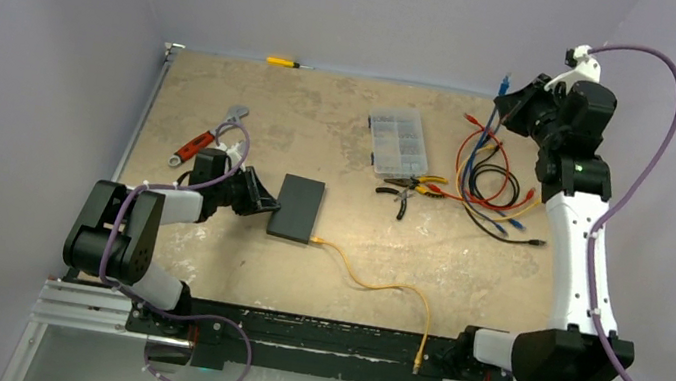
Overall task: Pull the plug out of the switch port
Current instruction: Place the connector at the corner of the board.
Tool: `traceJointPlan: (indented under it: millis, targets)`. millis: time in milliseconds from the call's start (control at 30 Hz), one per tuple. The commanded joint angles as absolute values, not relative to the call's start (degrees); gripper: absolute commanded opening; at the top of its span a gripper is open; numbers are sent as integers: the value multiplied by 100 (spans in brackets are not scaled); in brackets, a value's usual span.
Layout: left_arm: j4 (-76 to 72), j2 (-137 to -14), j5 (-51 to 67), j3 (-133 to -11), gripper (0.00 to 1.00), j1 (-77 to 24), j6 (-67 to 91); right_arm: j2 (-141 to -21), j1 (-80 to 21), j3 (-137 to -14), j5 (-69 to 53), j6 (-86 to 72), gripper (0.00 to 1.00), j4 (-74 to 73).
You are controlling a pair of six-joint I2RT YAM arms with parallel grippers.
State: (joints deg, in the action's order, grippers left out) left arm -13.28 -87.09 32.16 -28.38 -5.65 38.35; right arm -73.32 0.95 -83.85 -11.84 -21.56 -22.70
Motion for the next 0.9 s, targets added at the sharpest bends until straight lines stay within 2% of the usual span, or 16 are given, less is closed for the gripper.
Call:
traceJointPlan:
  millis: [0,400,867]
  targets:
    - [-506,-9042,2599,-2522,17,-606,3470,-7556,328,-8297,-1450,-2160,0,-2094]
    - [-513,-9079,2616,-2523,17,-606,3454,-8194,595,-7683,-1884,-2507,0,-1359]
    - [-517,-9115,2645,-2563,17,-606,3445,-9368,696,-7880,-2107,-2679,0,-868]
